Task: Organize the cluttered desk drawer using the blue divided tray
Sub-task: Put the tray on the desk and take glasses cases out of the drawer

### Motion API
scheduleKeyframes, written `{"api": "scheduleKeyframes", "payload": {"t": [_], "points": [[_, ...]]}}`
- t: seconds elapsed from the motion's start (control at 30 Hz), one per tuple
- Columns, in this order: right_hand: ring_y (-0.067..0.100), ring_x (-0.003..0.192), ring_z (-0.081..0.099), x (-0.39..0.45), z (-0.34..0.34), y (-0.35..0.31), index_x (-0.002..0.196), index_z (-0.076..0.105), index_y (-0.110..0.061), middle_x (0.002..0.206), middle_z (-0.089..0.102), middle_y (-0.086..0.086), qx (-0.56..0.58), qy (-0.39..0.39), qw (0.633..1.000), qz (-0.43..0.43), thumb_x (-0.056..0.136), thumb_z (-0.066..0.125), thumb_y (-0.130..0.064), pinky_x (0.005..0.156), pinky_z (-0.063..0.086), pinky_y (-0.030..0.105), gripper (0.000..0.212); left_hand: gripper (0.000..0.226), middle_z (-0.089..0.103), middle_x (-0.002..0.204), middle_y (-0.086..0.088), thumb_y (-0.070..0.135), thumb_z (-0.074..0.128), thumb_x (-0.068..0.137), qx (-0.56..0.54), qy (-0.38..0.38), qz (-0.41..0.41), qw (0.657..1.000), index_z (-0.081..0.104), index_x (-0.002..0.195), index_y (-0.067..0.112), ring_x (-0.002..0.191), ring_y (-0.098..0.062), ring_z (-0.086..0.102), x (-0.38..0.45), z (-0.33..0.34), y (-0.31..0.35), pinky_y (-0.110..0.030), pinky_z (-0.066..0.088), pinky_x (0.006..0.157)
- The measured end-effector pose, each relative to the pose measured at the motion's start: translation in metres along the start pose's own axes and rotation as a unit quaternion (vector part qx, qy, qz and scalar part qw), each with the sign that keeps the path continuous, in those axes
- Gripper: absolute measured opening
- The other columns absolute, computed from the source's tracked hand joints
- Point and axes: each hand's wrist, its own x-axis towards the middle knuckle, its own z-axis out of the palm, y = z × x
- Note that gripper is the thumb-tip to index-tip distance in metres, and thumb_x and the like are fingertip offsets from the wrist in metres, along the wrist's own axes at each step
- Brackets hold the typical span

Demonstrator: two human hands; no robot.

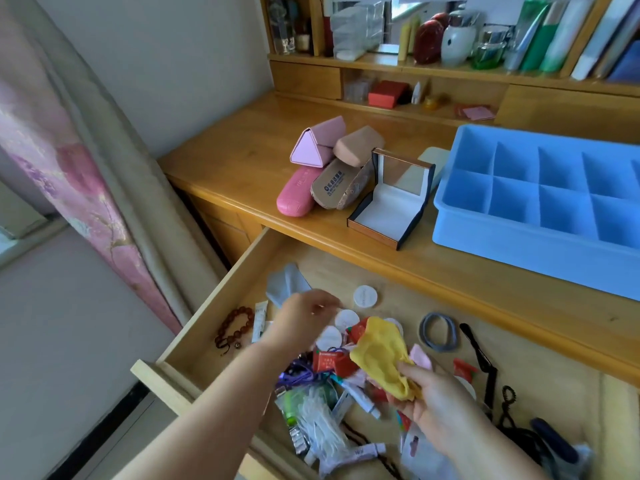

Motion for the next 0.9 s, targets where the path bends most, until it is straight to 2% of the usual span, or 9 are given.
{"api": "scheduleKeyframes", "payload": {"t": [0.1, 0.2, 0.4, 0.5, 0.6, 0.7, 0.77, 0.8, 0.9], "points": [[0.023, 0.076, 0.066, 0.009, -0.017, 0.002, 0.139, 0.042, -0.017, 0.093, 0.065, -0.005, -0.038, 0.04, 0.998, -0.011, 0.094, 0.053, -0.003, 0.056, 0.049, 0.033, 0.049, 0.043, 0.041, 0.14, -0.006, 0.028, 0.051, 0.092, 0.24, -0.02, -0.125, 0.963, 0.048, 0.134, 0.028, 0.125, -0.026, 0.042, 0.041, -0.004, -0.039, -0.035, 0.038, 0.101], [0.019, 0.081, 0.07, 0.012, -0.029, 0.001, 0.136, 0.045, -0.025, 0.104, 0.068, -0.011, -0.054, 0.053, 0.997, -0.022, 0.093, 0.055, -0.005, 0.062, 0.052, 0.033, 0.048, 0.044, 0.04, 0.14, -0.01, 0.027, 0.047, 0.089, 0.328, -0.108, -0.174, 0.922, 0.045, 0.133, 0.02, 0.13, -0.033, 0.034, 0.06, 0.001, -0.06, -0.041, 0.034, 0.107], [0.019, 0.09, 0.067, 0.006, -0.053, -0.011, 0.144, 0.035, -0.024, 0.113, 0.062, -0.007, -0.029, 0.055, 0.997, -0.047, 0.093, 0.054, -0.011, 0.062, 0.051, 0.034, 0.055, 0.031, 0.053, 0.131, -0.006, 0.01, 0.06, 0.087, 0.067, -0.045, -0.015, 0.997, 0.062, 0.118, 0.008, 0.12, -0.02, 0.048, 0.022, 0.013, -0.009, -0.019, 0.033, 0.093], [0.025, 0.084, 0.07, -0.004, -0.06, -0.018, 0.129, 0.046, -0.024, 0.107, 0.065, 0.008, 0.045, 0.02, 0.998, -0.023, 0.085, 0.062, -0.023, 0.063, 0.054, 0.037, 0.047, 0.029, 0.055, 0.118, 0.025, 0.015, 0.062, 0.088, -0.108, -0.186, 0.072, 0.974, 0.066, 0.115, 0.024, 0.113, 0.011, 0.047, -0.041, 0.033, 0.042, -0.01, 0.034, 0.098], [0.031, 0.091, 0.069, -0.021, -0.066, -0.018, 0.117, 0.054, -0.012, 0.111, 0.065, 0.018, 0.033, -0.018, 0.999, 0.001, 0.074, 0.069, -0.027, 0.069, 0.057, 0.041, 0.048, 0.03, 0.061, 0.12, 0.002, 0.005, 0.059, 0.089, -0.096, -0.264, 0.206, 0.937, 0.066, 0.118, 0.009, 0.112, -0.002, 0.054, -0.086, 0.074, 0.065, -0.018, 0.04, 0.099], [0.026, 0.079, 0.069, -0.032, -0.081, -0.009, 0.112, 0.059, -0.017, 0.102, 0.067, 0.016, 0.02, 0.055, 0.994, -0.092, 0.086, 0.059, 0.0, 0.063, 0.052, 0.035, 0.031, 0.026, 0.066, 0.111, 0.0, 0.005, 0.054, 0.088, -0.078, -0.164, 0.18, 0.967, 0.07, 0.108, 0.013, 0.097, -0.002, 0.058, -0.092, 0.097, 0.064, -0.022, 0.045, 0.087], [0.023, 0.094, 0.063, -0.041, -0.094, -0.008, 0.128, 0.05, -0.013, 0.12, 0.054, -0.003, -0.014, 0.114, 0.986, -0.121, 0.089, 0.049, 0.008, 0.069, 0.047, 0.034, 0.045, 0.029, 0.062, 0.115, 0.003, 0.011, 0.054, 0.087, 0.089, -0.029, 0.154, 0.984, 0.067, 0.112, 0.019, 0.102, -0.008, 0.055, -0.075, 0.097, 0.046, -0.024, 0.042, 0.086], [0.025, 0.101, 0.061, -0.045, -0.101, -0.008, 0.129, 0.051, -0.021, 0.117, 0.06, 0.008, -0.048, 0.122, 0.983, -0.124, 0.089, 0.048, 0.009, 0.074, 0.047, 0.036, 0.05, 0.033, 0.057, 0.122, 0.002, 0.014, 0.053, 0.087, 0.211, 0.001, 0.148, 0.966, 0.062, 0.118, 0.021, 0.111, -0.015, 0.05, -0.066, 0.096, 0.033, -0.027, 0.039, 0.092], [0.023, 0.091, 0.067, -0.06, -0.113, -0.008, 0.111, 0.064, -0.022, 0.11, 0.068, 0.007, -0.109, 0.08, 0.982, -0.13, 0.089, 0.044, 0.011, 0.069, 0.053, 0.034, 0.044, 0.04, 0.046, 0.132, -0.003, 0.012, 0.05, 0.085, 0.426, -0.031, 0.137, 0.894, 0.055, 0.124, 0.02, 0.122, -0.026, 0.037, -0.044, 0.093, 0.004, -0.035, 0.028, 0.103]]}}
